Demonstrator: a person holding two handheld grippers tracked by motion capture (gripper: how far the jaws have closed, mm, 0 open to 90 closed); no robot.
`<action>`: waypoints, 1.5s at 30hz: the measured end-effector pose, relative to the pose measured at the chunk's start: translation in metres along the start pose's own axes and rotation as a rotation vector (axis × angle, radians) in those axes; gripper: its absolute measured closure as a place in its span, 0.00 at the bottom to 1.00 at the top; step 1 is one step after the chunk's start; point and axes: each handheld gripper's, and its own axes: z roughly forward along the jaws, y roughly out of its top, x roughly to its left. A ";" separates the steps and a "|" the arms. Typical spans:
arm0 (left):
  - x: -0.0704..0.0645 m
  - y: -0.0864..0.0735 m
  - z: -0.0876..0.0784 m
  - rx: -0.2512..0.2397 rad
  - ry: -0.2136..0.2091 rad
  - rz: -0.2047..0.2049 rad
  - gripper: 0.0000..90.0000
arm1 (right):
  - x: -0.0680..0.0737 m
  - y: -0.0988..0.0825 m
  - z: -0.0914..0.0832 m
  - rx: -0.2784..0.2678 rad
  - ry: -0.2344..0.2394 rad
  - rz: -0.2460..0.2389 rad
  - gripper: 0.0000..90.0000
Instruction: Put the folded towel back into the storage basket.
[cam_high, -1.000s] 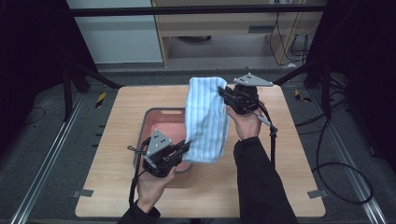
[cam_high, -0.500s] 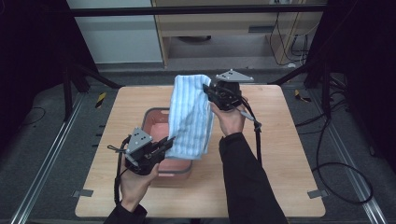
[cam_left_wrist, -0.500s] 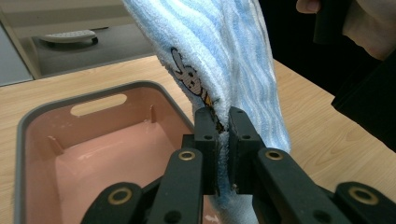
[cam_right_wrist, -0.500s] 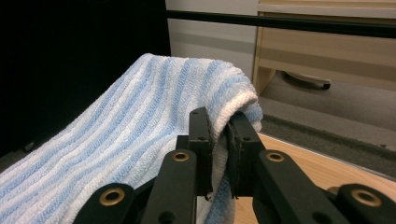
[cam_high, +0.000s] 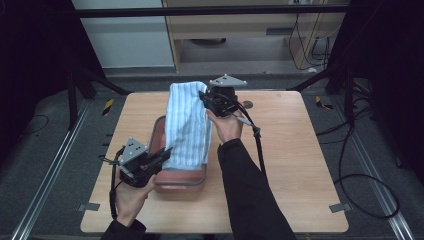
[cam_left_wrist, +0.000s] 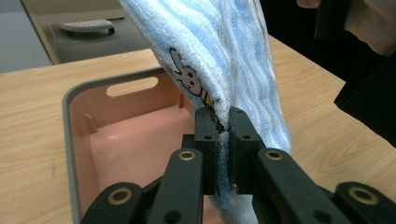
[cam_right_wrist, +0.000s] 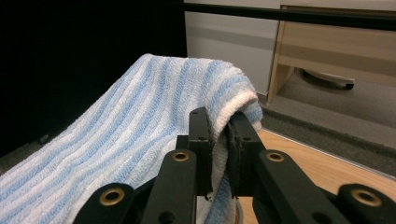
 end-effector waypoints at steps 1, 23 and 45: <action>0.004 -0.002 -0.001 0.004 0.005 -0.007 0.93 | 0.001 -0.001 0.002 0.002 0.003 0.000 0.91; 0.022 -0.030 0.010 0.092 0.055 -0.009 0.93 | 0.017 -0.031 0.038 0.069 0.023 -0.006 0.91; 0.027 -0.053 0.030 0.179 0.068 -0.005 0.93 | 0.012 -0.067 0.055 0.137 0.014 -0.007 0.91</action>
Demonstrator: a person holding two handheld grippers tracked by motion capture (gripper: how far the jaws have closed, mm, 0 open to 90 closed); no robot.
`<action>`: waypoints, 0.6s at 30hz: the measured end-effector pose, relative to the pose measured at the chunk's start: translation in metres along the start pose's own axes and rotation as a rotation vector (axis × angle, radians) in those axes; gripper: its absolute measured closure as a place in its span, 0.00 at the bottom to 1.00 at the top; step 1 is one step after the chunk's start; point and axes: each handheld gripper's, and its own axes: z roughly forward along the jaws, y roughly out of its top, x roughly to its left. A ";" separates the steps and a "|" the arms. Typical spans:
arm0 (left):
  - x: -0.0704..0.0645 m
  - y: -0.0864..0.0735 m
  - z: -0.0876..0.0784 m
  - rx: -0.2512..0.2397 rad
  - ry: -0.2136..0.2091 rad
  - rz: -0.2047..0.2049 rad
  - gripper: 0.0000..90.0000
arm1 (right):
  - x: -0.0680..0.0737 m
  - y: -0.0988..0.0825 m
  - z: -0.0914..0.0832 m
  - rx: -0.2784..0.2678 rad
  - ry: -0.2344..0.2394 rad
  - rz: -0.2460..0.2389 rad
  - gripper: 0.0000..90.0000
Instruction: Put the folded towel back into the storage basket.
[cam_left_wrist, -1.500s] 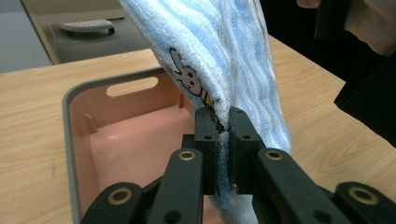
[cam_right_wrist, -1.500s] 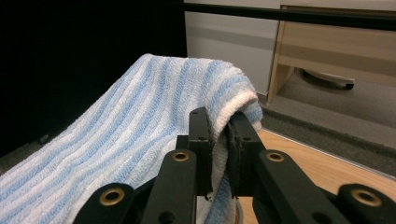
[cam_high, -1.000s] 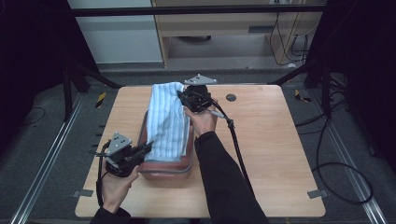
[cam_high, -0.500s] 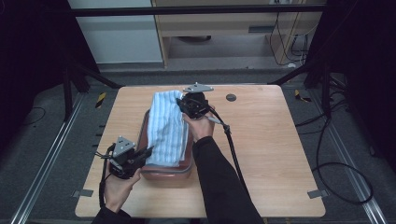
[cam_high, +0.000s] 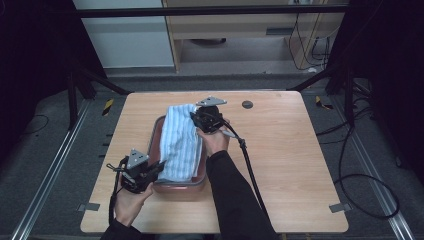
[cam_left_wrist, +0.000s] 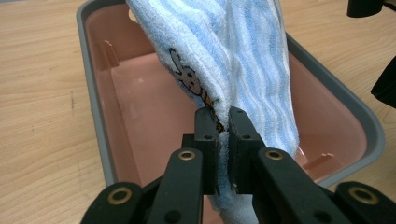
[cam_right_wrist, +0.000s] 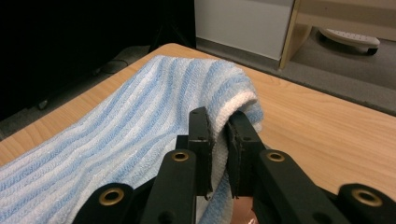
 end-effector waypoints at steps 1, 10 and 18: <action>-0.001 -0.001 0.002 0.005 0.000 -0.001 0.93 | 0.000 -0.002 0.001 0.002 0.000 0.001 0.91; 0.001 -0.007 0.011 0.044 0.002 -0.007 0.93 | -0.003 -0.018 0.016 0.042 0.001 0.006 0.91; 0.003 -0.010 0.016 0.066 0.015 -0.008 0.93 | -0.001 -0.020 0.020 0.050 -0.005 -0.014 0.91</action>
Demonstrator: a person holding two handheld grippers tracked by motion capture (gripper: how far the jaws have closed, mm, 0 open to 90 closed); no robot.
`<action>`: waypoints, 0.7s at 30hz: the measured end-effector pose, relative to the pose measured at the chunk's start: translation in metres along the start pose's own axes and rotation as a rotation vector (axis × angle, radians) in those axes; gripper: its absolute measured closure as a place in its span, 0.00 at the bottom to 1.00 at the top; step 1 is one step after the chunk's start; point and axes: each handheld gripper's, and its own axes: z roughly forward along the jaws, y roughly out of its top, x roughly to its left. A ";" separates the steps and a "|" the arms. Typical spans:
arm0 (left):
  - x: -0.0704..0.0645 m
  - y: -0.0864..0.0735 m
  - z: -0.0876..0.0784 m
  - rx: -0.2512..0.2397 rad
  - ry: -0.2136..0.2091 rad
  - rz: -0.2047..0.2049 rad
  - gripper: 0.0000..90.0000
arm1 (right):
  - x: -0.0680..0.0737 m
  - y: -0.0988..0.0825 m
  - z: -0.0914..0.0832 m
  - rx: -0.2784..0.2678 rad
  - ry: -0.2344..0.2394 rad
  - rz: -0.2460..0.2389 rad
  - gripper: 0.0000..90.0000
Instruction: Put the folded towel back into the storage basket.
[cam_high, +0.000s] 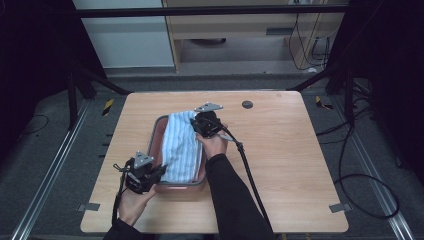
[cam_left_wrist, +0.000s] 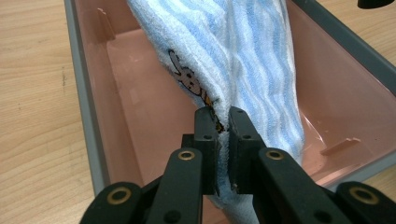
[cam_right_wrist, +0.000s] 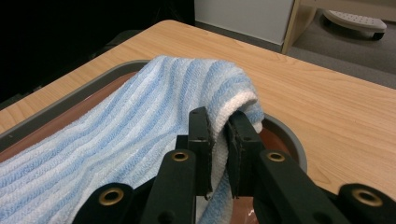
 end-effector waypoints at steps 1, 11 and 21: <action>0.000 0.000 0.001 0.002 0.001 0.001 0.93 | 0.000 0.000 0.000 0.000 0.000 0.000 0.91; 0.000 -0.003 0.006 0.025 0.011 0.003 0.93 | 0.000 -0.007 0.008 0.027 -0.006 -0.033 0.91; 0.001 -0.003 0.010 0.047 0.034 -0.017 0.76 | 0.000 -0.012 0.018 0.082 -0.002 -0.059 0.82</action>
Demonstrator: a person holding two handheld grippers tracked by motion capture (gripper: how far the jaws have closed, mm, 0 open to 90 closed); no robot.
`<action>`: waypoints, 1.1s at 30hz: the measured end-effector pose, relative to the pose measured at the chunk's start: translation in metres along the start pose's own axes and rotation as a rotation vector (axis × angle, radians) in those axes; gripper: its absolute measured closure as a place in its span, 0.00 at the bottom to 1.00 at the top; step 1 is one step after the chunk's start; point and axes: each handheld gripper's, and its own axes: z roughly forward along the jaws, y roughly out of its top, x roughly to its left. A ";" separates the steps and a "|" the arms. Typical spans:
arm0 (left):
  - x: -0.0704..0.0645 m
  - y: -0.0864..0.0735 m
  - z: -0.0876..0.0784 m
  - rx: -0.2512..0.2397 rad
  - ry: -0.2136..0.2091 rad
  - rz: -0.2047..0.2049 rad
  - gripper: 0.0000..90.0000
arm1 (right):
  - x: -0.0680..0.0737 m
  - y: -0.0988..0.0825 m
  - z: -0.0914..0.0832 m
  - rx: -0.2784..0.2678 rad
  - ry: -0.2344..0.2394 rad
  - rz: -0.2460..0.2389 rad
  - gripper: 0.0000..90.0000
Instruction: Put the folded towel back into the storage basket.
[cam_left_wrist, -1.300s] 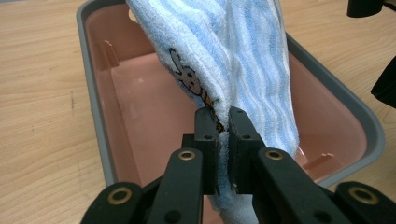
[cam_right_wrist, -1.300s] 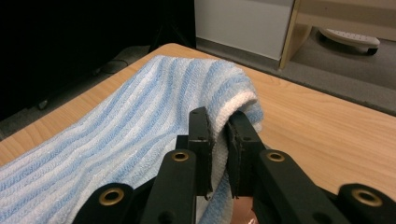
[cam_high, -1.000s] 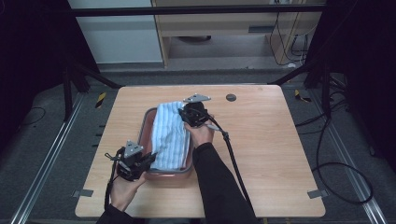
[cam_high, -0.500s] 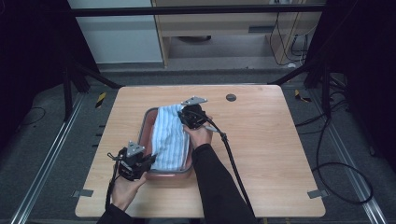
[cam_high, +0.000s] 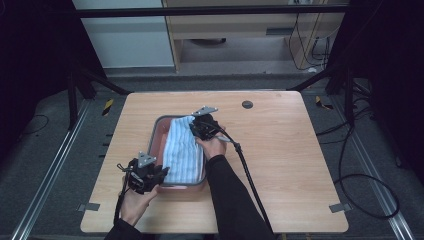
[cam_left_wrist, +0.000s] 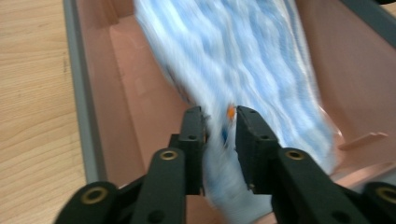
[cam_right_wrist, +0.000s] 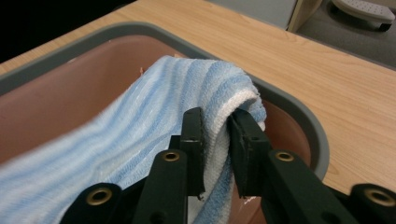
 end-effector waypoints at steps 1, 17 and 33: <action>0.000 0.000 0.000 0.003 -0.002 -0.004 0.74 | 0.000 0.000 0.001 0.002 -0.005 -0.004 0.79; 0.009 0.007 -0.020 -0.088 0.001 -0.026 0.67 | -0.010 0.008 -0.019 -0.058 -0.057 0.003 0.45; 0.025 0.014 -0.039 -0.192 0.009 0.012 0.35 | -0.039 -0.009 -0.089 -0.140 -0.041 0.086 0.26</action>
